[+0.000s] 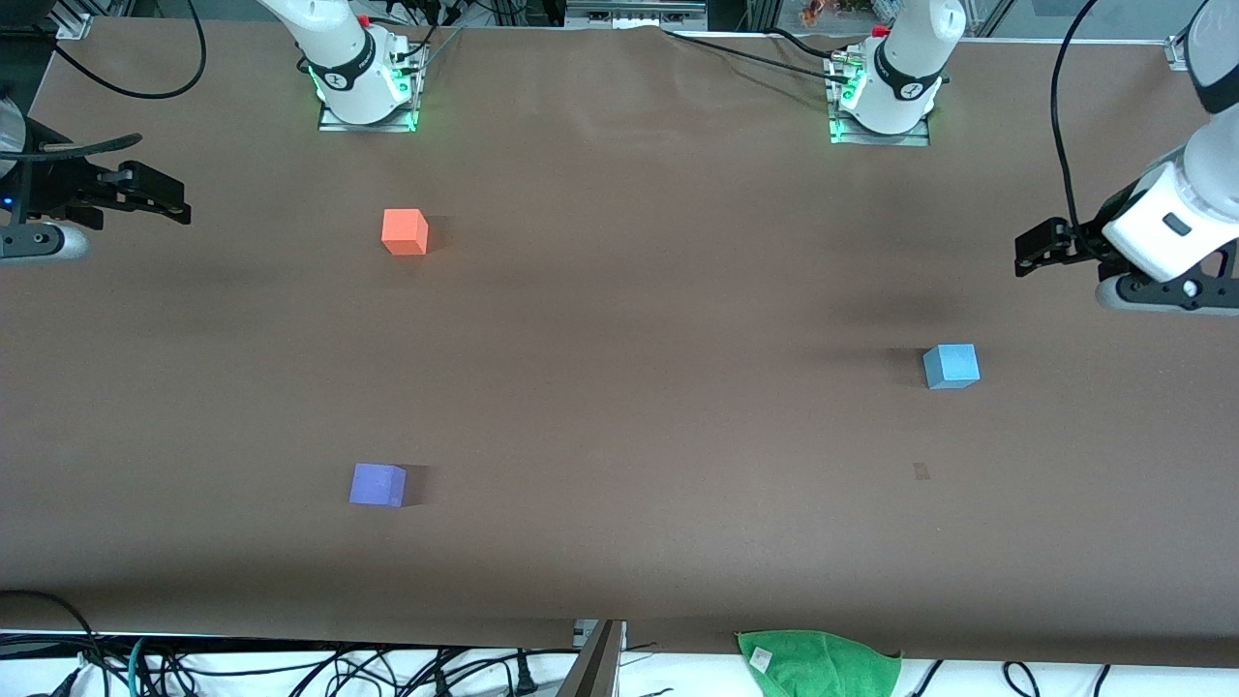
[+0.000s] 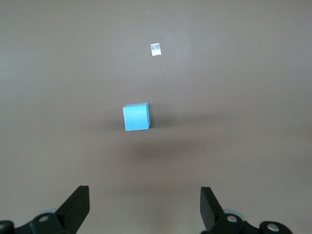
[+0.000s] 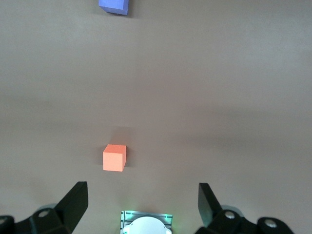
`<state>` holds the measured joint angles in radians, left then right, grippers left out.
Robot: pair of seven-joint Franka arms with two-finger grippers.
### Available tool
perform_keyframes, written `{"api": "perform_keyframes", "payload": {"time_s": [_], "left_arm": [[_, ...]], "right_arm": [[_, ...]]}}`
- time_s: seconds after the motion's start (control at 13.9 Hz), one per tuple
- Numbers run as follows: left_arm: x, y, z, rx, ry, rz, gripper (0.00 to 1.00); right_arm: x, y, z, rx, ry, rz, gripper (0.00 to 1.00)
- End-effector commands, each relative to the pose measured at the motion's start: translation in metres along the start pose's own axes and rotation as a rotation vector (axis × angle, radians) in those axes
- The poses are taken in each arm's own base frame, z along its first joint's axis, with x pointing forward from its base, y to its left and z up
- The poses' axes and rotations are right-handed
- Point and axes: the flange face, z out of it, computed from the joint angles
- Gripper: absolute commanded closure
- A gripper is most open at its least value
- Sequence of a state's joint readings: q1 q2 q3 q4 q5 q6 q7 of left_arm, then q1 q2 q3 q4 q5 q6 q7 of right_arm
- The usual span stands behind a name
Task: Place blue block between orange and purple blocks
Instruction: 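Lower the left gripper onto the light-blue cube and close it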
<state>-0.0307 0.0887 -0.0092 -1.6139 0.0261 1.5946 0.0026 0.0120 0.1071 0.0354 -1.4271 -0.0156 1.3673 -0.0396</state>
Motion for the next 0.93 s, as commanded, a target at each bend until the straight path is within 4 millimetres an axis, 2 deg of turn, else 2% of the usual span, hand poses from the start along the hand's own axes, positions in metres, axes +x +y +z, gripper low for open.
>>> {"api": "perform_keyframes", "payload": {"time_s": [0.0,0.22,0.29,0.43,0.57,0.72,0.79,0.86], "left_arm": [[0.003,-0.001,-0.008,-0.003,0.005,-0.003,0.0],[-0.001,-0.014,0.01,-0.009,-0.061,-0.019,0.0],[-0.006,-0.012,0.018,-0.01,-0.123,-0.017,0.0],[0.002,-0.014,0.052,-0.01,-0.225,-0.02,0.0],[0.024,-0.029,0.091,-0.017,-0.238,-0.044,0.0],[0.041,-0.028,0.144,-0.01,-0.24,-0.039,0.0],[0.044,-0.029,0.173,-0.01,-0.222,-0.04,0.0],[0.046,-0.027,0.193,-0.009,-0.176,-0.037,0.0]], "right_arm": [[0.001,0.004,-0.004,0.015,0.01,-0.009,0.0],[0.001,0.004,-0.004,0.015,0.01,-0.011,0.0],[0.001,0.004,-0.004,0.015,0.011,-0.011,0.0],[0.001,0.004,-0.004,0.015,0.011,-0.011,0.0],[0.001,0.004,-0.004,0.015,0.011,-0.011,0.0],[0.001,0.004,-0.004,0.015,0.011,-0.011,0.0],[0.001,0.004,-0.004,0.015,0.011,-0.011,0.0],[0.001,0.004,-0.004,0.015,0.011,-0.011,0.0]]}}
